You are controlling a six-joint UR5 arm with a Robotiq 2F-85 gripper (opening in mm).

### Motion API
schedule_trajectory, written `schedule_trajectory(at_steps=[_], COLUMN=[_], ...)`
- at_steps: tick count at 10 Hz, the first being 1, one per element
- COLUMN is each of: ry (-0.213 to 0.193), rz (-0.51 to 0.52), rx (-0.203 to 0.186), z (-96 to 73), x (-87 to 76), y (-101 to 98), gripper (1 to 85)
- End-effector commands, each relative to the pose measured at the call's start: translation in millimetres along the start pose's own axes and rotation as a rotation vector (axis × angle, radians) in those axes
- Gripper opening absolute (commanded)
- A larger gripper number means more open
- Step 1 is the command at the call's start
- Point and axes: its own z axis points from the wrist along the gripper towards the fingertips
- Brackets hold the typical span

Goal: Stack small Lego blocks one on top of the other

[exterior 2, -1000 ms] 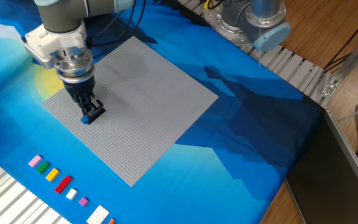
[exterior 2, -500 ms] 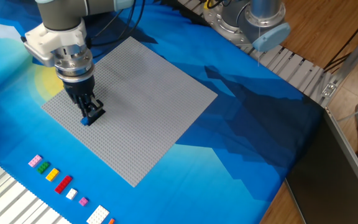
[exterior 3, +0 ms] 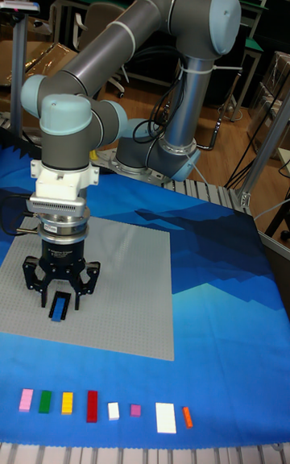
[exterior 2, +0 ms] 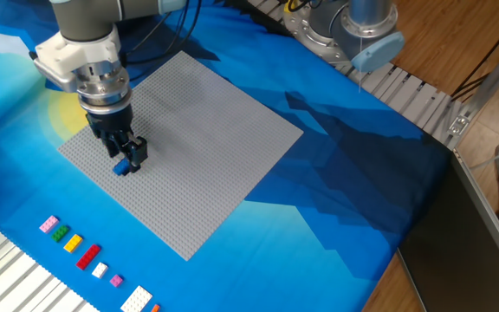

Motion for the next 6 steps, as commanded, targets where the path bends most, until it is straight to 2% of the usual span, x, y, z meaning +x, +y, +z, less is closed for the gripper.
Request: schedule_trajectory(at_steps=[1, 2, 3, 6], ry=[0.001, 0.017, 0.027, 0.031], rz=[0.030, 0.052, 0.070, 0.069], rx=[-0.010, 0.002, 0.007, 0.021], z=[-3.0, -6.0, -7.8, -11.7], x=[-0.9, 1.6, 3.1, 4.9], y=[0.8, -1.9, -2.7, -6.6], gripper=[48.7, 38.7, 33.7, 33.0])
